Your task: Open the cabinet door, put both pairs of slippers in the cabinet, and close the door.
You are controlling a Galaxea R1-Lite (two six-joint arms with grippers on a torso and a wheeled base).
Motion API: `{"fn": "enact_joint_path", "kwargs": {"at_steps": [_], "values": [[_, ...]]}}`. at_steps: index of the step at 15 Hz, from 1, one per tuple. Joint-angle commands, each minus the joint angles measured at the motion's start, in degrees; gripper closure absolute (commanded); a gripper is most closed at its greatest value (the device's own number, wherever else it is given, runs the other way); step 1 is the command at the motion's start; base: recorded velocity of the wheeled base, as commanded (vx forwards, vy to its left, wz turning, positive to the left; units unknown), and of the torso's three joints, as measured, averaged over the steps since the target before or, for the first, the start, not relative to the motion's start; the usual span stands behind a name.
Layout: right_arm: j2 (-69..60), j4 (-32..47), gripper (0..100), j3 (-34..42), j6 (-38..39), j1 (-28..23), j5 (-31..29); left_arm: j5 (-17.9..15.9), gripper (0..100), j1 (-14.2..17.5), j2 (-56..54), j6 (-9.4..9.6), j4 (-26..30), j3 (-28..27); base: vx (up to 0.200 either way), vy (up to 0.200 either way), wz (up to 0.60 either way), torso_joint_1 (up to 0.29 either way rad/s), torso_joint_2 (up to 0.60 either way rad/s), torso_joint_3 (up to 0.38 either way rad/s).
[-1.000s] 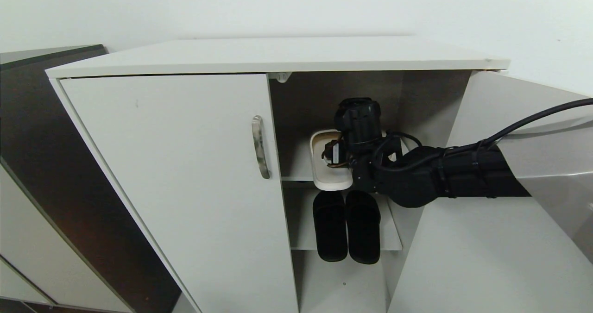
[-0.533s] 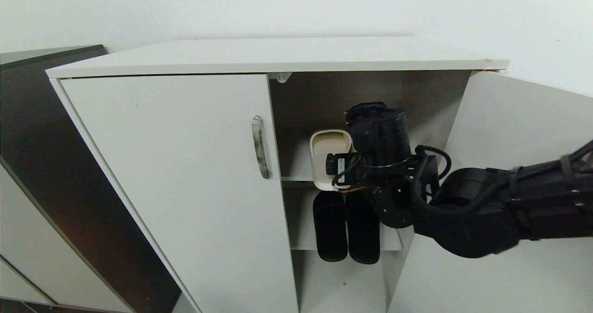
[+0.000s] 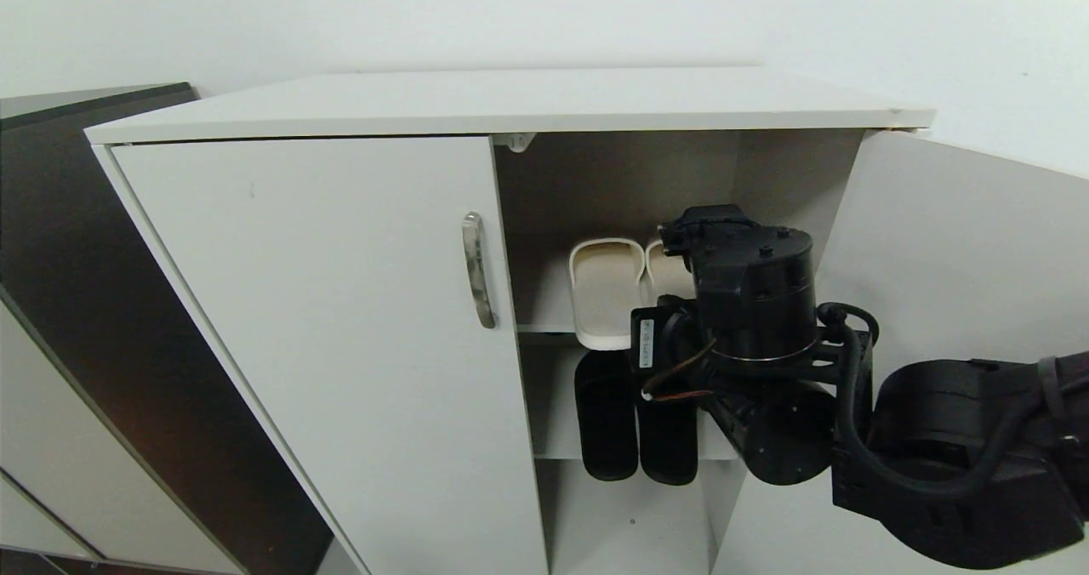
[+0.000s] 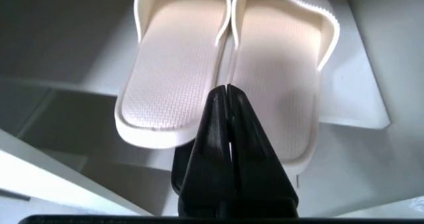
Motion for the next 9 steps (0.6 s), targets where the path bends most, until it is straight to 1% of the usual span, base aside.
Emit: {"fn": "enact_joint_path", "kwargs": {"at_steps": [1,3,9], "values": [[0.8,0.0,100,0.2,0.1,0.3,0.0,0.0,100,0.0,0.0,0.02,0.0,0.0,0.000,0.000,0.00,0.000,0.00,0.000],[1.0,0.0,100,0.2,0.2,0.3,0.0,0.0,100,0.0,0.0,0.02,0.0,0.0,0.000,0.000,0.00,0.000,0.00,0.000],[1.8,-0.1,100,0.4,0.3,0.3,-0.1,0.0,100,0.0,0.0,0.02,0.0,0.0,-0.200,0.000,0.00,0.006,0.00,0.004]]}}
